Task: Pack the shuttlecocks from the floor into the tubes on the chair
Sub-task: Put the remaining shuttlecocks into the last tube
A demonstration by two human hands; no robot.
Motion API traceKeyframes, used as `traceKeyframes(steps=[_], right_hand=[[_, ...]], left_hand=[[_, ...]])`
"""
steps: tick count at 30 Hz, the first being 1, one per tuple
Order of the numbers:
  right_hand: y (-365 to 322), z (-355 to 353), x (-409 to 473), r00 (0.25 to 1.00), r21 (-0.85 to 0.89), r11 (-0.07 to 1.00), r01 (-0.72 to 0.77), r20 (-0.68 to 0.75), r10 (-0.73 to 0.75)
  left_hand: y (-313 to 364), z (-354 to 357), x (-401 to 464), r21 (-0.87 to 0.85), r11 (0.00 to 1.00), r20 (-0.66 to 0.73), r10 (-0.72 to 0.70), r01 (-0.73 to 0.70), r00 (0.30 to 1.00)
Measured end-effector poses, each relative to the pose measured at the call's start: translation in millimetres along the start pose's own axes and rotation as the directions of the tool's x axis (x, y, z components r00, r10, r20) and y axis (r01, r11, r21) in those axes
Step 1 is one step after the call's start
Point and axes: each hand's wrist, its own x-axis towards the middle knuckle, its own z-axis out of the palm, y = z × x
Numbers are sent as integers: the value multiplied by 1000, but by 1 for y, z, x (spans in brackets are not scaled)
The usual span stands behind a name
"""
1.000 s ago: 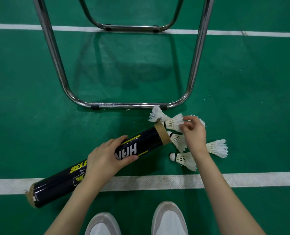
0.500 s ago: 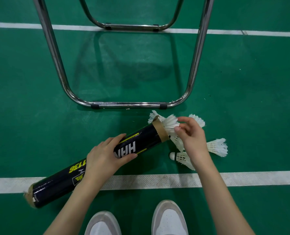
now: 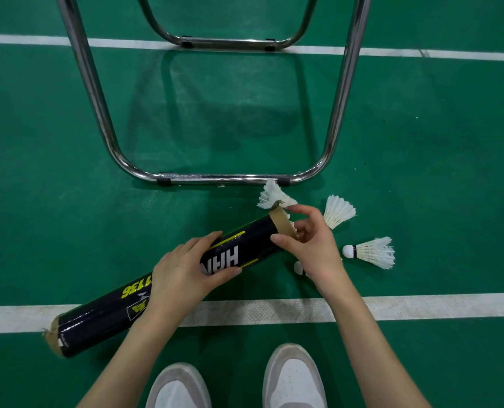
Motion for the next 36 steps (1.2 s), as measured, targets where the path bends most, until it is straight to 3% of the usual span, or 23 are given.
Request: traceKeyframes(steps=[7, 17, 22, 27, 31, 36], right_hand=[[-4, 0, -6, 995, 132, 991, -35, 102, 21], [-3, -11, -11, 982, 60, 998, -26, 187, 14], [7, -22, -14, 1000, 22, 1000, -5, 20, 4], [28, -45, -13, 954, -242, 970, 19, -285, -90], [45, -51, -7, 935, -416, 908, -51, -338, -102], [52, -46, -2, 940, -376, 918, -127, -342, -10]], left_hand=[[2, 0, -1, -12, 1000, 0, 6, -6, 1000], [4, 4, -4, -3, 1000, 1, 25, -25, 1000], [5, 5, -4, -4, 1000, -4, 21, -21, 1000], [5, 6, -6, -5, 1000, -10, 18, -18, 1000], [3, 8, -8, 10, 999, -2, 35, -35, 999], [0, 11, -12, 19, 999, 18, 49, -50, 999]])
